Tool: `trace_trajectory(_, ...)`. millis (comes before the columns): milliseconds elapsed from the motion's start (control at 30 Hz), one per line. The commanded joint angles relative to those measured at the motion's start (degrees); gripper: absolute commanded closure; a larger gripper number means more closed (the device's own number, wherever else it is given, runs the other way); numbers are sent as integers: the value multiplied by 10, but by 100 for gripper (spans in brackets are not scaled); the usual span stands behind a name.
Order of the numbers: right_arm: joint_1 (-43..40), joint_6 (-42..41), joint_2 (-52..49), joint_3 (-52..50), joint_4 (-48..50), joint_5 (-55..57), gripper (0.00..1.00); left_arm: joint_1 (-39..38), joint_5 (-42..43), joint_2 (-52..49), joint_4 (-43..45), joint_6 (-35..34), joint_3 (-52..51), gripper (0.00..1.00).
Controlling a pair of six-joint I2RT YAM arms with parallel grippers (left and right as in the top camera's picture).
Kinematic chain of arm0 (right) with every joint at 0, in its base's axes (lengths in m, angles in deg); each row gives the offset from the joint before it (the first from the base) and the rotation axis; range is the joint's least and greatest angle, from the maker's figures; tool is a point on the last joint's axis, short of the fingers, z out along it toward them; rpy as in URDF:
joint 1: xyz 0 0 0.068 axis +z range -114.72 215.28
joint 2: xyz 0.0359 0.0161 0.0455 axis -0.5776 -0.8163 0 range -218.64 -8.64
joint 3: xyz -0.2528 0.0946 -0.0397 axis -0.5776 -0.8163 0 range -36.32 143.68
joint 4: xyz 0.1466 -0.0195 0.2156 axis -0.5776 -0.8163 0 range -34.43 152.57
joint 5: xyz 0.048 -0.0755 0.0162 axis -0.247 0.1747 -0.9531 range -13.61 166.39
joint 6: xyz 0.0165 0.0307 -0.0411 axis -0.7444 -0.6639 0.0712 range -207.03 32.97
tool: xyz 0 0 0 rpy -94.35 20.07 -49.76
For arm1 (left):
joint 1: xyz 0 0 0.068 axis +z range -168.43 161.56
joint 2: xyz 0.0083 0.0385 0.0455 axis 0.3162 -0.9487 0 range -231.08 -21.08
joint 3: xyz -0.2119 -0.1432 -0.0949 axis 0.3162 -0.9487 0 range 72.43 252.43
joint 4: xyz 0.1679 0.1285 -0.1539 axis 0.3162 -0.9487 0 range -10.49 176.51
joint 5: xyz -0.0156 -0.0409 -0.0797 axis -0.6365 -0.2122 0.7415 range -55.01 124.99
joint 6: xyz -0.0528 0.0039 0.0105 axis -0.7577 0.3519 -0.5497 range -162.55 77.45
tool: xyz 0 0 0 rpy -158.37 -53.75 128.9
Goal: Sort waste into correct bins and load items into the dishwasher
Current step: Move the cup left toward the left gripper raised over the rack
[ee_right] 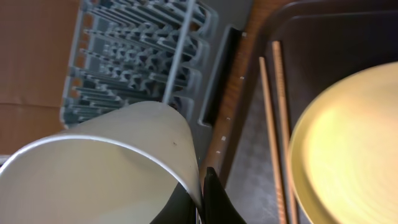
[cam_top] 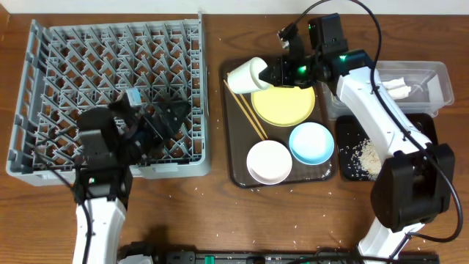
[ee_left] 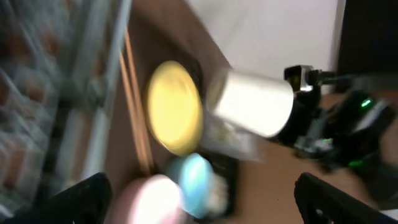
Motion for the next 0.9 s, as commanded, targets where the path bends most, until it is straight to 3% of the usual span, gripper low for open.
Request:
trace_trajectory(0,12,-19,8,9,5,-52,99,2,110,-24,0,-172,10,5)
trace_trajectory(367,31,-38,8,-48,133,-227,99,6,134,-50,15,-124,9,5)
trace_trajectory(567,30,-46,8,-77,205,-279,99,19,250,-90,199,-124,9,5)
trace_trajectory(867,32,-43,7,-77,221,-289,99,18,293,-202,306,-188,9,5)
